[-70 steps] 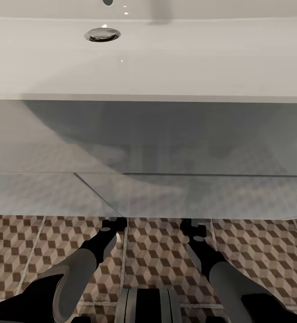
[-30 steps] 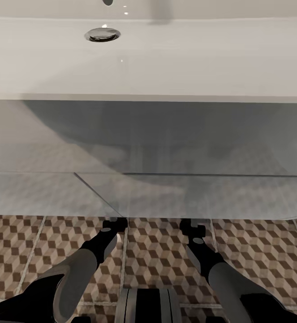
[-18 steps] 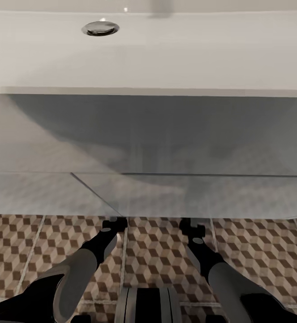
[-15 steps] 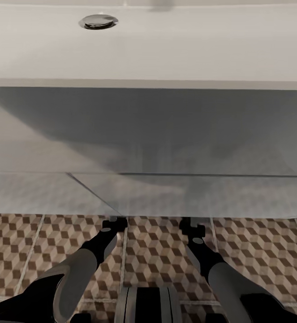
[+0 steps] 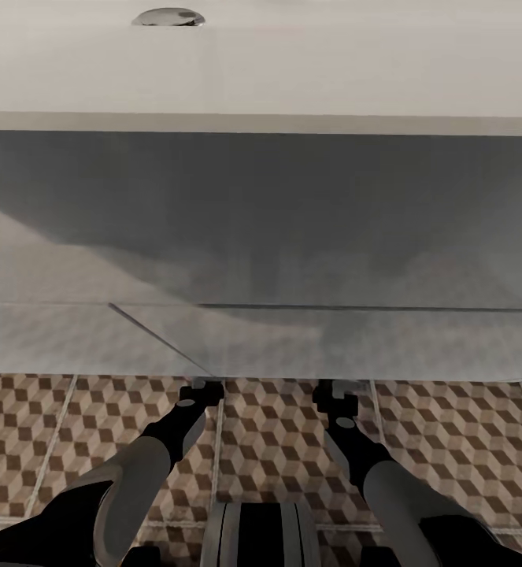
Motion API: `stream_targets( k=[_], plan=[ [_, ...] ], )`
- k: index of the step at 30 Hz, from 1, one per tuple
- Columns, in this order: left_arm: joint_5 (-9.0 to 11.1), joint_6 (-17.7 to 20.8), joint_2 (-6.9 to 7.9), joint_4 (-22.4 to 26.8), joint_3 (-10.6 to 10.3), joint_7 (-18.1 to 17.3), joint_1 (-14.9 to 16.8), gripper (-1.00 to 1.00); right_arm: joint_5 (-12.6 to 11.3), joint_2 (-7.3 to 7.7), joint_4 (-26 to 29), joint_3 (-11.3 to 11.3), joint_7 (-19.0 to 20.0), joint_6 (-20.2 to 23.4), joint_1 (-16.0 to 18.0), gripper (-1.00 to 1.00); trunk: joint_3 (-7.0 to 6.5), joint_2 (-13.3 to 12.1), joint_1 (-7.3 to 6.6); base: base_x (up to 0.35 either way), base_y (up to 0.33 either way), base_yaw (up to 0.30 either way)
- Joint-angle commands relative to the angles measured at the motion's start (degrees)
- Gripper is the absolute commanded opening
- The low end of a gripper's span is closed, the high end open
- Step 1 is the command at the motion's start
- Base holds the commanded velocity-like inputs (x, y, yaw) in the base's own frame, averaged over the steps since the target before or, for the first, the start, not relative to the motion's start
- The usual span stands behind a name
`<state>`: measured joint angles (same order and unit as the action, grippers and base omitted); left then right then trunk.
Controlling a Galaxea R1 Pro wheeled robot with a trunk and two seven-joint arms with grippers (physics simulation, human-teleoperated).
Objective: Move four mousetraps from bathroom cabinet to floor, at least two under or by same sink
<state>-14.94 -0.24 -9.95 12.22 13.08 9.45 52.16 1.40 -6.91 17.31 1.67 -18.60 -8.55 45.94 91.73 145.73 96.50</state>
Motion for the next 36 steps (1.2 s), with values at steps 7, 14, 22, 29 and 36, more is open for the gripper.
stream_targets(
  k=[7, 14, 22, 29, 36],
  plan=[
    [-0.6, 0.0, -0.05, 0.0, 0.4, 0.1, 0.0, -1.0, 0.0, -0.05, -0.1, 0.2, -0.3, -0.1, 0.0, -1.0, 0.03, 0.0, -0.01, 0.0, 0.0, 0.0],
    [-0.6, -0.1, -0.05, 0.0, 0.4, 0.1, 0.0, -1.0, 0.0, -0.11, -0.1, 0.2, -0.3, -0.2, 0.0, -1.0, 0.03, 0.0, -0.01, 0.0, 0.0, 0.0],
    [-0.7, -4.3, -0.05, 0.0, 0.4, 2.0, 0.0, -1.0, 0.0, -0.12, -0.1, 0.2, -0.3, -0.2, 0.0, -1.0, 0.03, 0.0, -0.01, 0.0, 0.0, 0.0],
    [-0.9, -8.0, -0.05, -0.8, 0.3, 4.0, 0.0, -1.0, 0.0, -0.12, -0.1, 0.2, -0.3, -0.2, 0.0, -1.0, 0.03, 0.0, -0.01, 0.0, 0.0, 0.0],
    [-1.0, -8.6, -0.05, -1.3, 0.3, 4.3, 0.0, -1.0, 0.0, -0.18, -0.1, 0.3, -0.3, -0.2, 0.0, -1.0, 0.03, 0.0, -0.01, 0.0, 0.0, 0.0]
  ],
)
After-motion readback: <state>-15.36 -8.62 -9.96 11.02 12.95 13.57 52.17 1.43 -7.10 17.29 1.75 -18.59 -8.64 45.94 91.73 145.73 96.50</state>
